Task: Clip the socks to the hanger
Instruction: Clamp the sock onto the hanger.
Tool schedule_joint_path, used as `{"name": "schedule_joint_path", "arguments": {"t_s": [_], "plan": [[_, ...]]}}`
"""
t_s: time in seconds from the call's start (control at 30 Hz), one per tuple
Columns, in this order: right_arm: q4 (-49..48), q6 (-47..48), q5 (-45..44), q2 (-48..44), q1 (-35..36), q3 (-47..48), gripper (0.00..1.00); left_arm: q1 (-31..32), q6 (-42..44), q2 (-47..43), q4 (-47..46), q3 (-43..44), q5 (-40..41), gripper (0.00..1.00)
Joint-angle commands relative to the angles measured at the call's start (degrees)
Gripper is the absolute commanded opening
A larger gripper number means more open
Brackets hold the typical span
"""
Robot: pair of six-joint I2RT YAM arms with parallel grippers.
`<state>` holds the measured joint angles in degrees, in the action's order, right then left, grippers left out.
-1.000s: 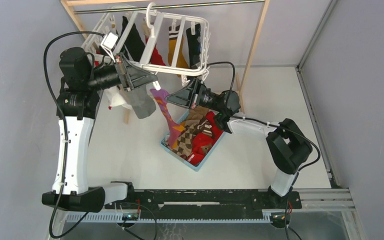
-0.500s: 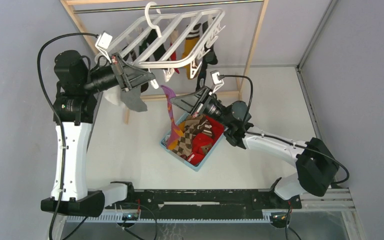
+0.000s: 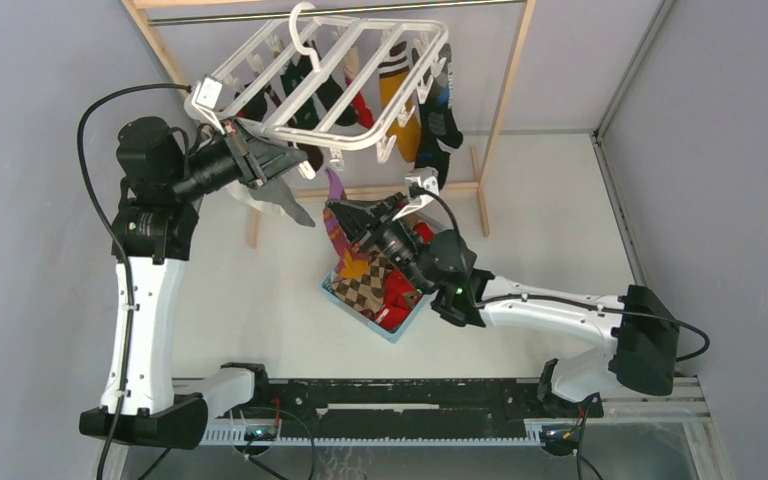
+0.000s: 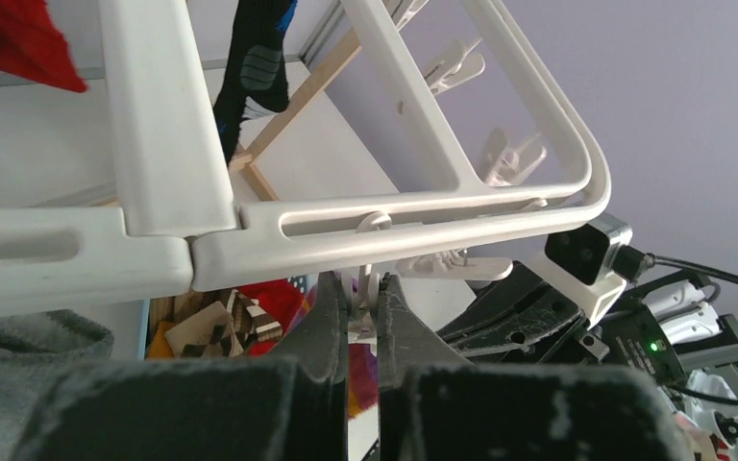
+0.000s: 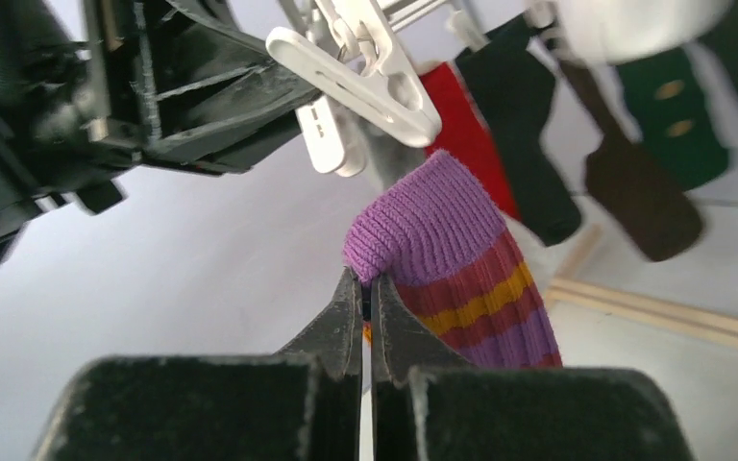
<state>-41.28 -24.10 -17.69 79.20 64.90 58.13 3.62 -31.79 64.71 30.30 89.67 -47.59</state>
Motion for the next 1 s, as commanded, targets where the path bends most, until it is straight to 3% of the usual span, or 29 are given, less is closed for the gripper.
{"name": "schedule_joint_path", "arguments": {"t_s": [0.0, 0.97], "plan": [[-1.17, 10.14, -10.19, 3.22, 1.78, 5.3, 0.0, 0.78, -2.01, -2.12, -0.72, -1.25, 2.14, 0.0], [-0.91, 12.43, -6.27, 7.9, 4.19, 11.63, 0.0, 2.02, -3.01, -2.22, -0.95, -2.07, 7.12, 0.0]]}}
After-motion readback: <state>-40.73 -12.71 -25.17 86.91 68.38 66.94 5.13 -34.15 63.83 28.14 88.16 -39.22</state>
